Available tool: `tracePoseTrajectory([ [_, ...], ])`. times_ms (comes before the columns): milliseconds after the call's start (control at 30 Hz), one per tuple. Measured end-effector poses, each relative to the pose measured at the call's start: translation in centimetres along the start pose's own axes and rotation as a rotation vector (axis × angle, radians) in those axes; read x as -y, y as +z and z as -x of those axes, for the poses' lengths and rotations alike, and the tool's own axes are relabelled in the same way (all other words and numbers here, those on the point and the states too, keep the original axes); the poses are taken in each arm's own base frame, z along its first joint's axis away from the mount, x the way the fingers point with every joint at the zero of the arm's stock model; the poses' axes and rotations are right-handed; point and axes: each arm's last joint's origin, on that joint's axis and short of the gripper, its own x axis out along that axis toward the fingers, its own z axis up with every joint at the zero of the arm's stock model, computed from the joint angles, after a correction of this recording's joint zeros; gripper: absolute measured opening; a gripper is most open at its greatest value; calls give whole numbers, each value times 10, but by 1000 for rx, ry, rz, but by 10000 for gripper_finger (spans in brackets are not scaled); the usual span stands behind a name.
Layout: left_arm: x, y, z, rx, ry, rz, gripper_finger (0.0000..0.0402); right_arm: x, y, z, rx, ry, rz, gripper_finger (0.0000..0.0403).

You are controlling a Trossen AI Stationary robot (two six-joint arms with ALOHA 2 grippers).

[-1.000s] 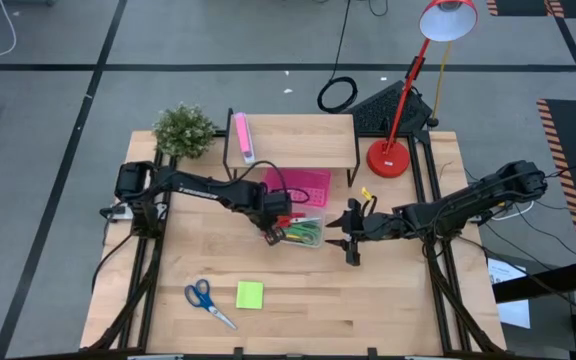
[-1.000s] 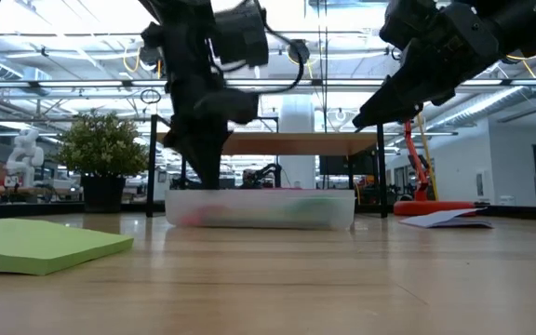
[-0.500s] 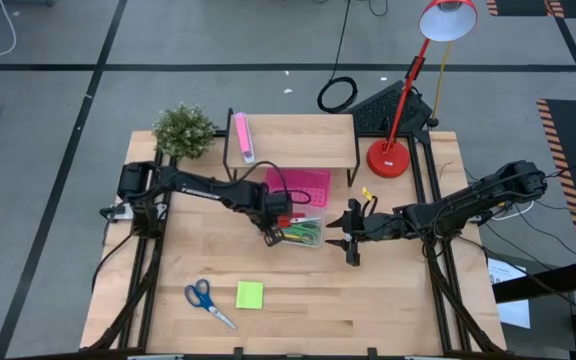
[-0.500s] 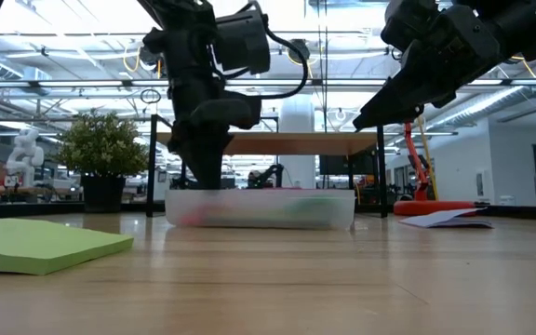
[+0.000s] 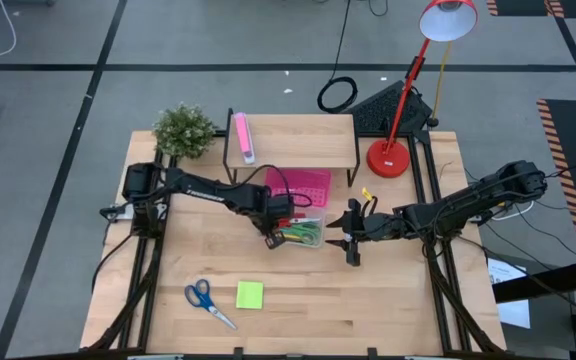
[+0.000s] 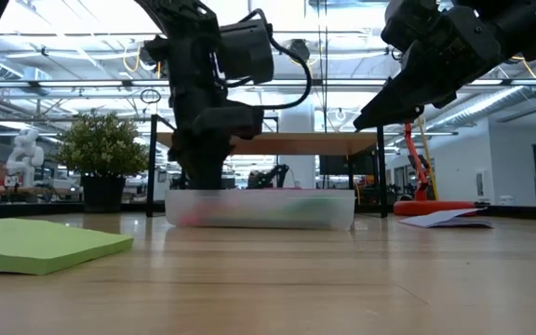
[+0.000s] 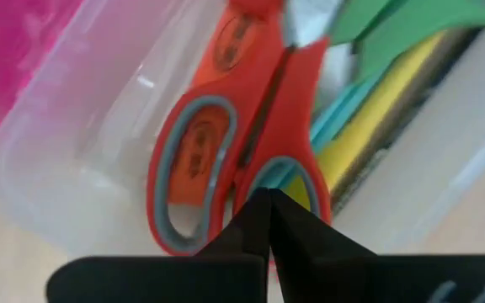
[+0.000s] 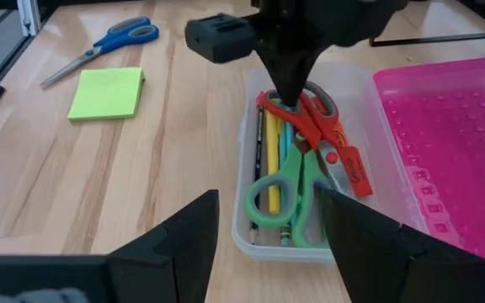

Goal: Pack school essentials
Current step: Put the red scissors into the supply box, then put the blue scissors into the supply box

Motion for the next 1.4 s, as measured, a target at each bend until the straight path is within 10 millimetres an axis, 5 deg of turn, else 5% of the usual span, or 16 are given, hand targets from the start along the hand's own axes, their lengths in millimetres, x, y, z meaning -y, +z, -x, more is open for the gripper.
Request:
tracePoseTrajectory([
  [500, -10, 4, 4, 52, 101, 18, 12, 0, 0, 0, -1, 0, 1, 203],
  [767, 10, -7, 47, 169, 71, -40, 8, 0, 0, 0, -3, 1, 2, 203],
  [1033, 65, -56, 87, 256, 54, -151, 8, -1, -2, 0, -27, 50, 9, 203],
  [1400, 134, -150, 102, 230, -19, -329, 16, -2, -6, 0, -77, 71, 6, 203],
])
